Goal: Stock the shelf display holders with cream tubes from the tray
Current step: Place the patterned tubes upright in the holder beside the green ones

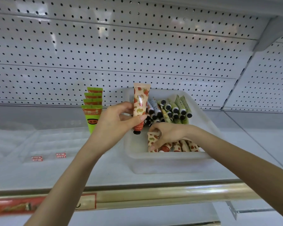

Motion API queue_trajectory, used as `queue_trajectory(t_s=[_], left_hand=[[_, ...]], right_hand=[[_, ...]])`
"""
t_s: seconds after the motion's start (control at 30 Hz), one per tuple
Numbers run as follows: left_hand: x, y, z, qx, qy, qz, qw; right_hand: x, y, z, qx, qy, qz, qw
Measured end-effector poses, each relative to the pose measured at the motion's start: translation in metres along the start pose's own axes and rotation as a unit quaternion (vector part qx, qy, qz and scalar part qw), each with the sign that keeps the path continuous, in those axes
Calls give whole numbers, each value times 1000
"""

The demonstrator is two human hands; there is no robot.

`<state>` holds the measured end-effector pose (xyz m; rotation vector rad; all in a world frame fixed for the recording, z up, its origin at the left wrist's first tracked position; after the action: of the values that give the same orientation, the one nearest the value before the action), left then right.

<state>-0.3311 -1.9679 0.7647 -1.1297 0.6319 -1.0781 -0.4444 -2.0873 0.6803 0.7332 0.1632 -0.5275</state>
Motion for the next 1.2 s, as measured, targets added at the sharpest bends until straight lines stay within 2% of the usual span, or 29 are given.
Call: queue_trajectory(t_s=[0.07,0.23,0.6,0.7,0.8,0.9,1.03,1.2], left_hand=[[-1,0,2,8,-9,2,1000],[-6,-3,10,1,-28,6,1000],[-35,-21,25,-45,-78,-11,996],[-48,-23,31,-77,-95,-13,992],[-64,-21,43,-89,-126,-18,988],[-80,-14,56,-101,-160,-21,982],[-97,-7,75,-119,-202,-16,972],[-111,6,108,-90,-229,5,969]], right_hand=[[-4,5,2,59,-14,19,998],[-14,22,12,72,-71,95,990],[-27,39,11,175,-71,185,965],[-33,44,23,249,-117,209,938],[-38,52,38,347,-181,245,887],[-46,63,51,377,-241,278,850],[-58,81,61,368,-280,313,829],[-65,121,70,361,-288,352,814]])
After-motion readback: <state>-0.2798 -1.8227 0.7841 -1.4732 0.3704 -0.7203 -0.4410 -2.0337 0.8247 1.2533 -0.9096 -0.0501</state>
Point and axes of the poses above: each hand's wrist, its own x-axis towards the middle knuckle, its own z-axis out of the back of the hand, y = z × x, the point moved 7 cm from there along x, towards the middle knuckle, and after that the axes turned 13 degrees about z, right-handed, at the moved point
